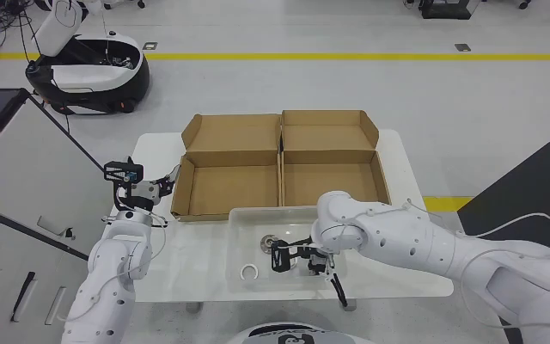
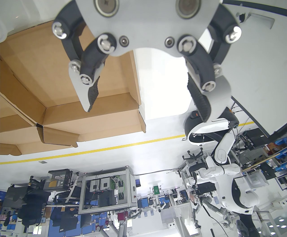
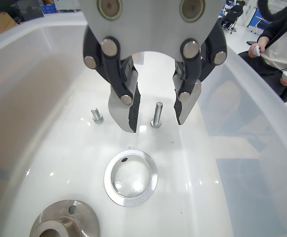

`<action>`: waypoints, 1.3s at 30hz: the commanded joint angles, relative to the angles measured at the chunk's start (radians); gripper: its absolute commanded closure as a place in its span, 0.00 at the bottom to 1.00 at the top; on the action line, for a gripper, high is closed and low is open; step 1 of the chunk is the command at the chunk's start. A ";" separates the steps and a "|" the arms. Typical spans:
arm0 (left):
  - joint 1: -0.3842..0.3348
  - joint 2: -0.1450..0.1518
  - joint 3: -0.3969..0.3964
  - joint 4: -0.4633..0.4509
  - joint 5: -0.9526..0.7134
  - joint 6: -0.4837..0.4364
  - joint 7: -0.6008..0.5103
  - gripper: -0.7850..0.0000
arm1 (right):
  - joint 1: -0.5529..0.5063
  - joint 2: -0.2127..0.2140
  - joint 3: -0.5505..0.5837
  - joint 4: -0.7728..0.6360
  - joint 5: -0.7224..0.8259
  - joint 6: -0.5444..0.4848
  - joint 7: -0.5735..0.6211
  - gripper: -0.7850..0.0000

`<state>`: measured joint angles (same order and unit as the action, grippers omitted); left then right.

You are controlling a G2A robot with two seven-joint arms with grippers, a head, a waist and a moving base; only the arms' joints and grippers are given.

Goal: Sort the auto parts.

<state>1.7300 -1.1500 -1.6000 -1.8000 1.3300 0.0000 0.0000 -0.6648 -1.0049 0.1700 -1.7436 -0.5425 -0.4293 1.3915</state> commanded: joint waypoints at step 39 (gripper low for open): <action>0.000 0.000 0.000 0.000 0.000 0.000 0.000 0.00 | 0.380 0.339 0.000 0.116 0.589 -0.453 -0.453 1.00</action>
<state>1.7300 -1.1500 -1.6000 -1.8000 1.3300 0.0000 0.0000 -0.2815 -0.6759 0.1700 -1.6479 0.0395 -0.8365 0.9842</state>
